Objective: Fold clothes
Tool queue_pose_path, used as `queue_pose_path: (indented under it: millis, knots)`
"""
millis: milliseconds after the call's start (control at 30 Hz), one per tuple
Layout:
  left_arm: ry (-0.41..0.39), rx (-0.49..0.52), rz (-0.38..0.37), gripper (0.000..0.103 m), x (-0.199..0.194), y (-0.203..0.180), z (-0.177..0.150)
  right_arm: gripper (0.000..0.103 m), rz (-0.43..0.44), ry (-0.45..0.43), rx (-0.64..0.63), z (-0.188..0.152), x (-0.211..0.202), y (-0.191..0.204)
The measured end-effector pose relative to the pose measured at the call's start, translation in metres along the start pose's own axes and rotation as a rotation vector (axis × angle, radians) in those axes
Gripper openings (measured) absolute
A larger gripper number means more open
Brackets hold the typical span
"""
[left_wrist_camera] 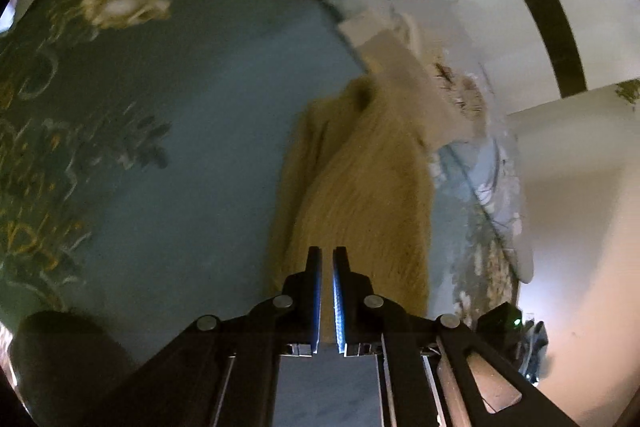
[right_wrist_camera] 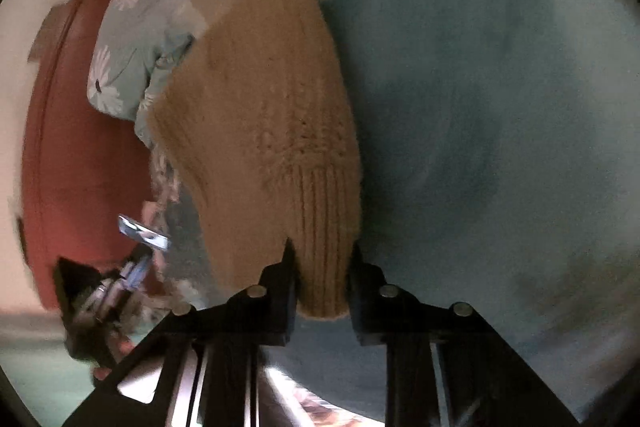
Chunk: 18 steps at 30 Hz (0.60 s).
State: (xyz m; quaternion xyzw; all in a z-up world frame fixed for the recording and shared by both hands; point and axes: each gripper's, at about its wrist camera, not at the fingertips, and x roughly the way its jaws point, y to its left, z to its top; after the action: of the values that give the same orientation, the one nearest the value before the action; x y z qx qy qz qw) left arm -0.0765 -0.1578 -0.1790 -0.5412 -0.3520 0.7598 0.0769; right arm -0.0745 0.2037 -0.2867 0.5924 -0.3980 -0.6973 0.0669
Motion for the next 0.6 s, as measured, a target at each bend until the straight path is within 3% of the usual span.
queue_pose_path:
  millis: [167,300,467,600]
  knots:
    - [0.020,0.101,-0.010,0.014,0.020,-0.037,0.022,0.021,-0.245,-0.058,-0.160,0.097,-0.067,-0.015]
    - [0.053,0.139,-0.030,0.021,0.054,-0.064,0.039,0.022,-0.292,-0.031,-0.165,0.136,-0.084,-0.037]
    - [0.134,0.245,0.008,0.026,0.109,-0.095,0.048,0.028,-0.286,-0.070,-0.152,0.120,-0.089,-0.041]
    - [0.183,0.271,0.103,0.026,0.134,-0.083,0.040,0.028,-0.373,-0.146,-0.166,0.097,-0.107,-0.038]
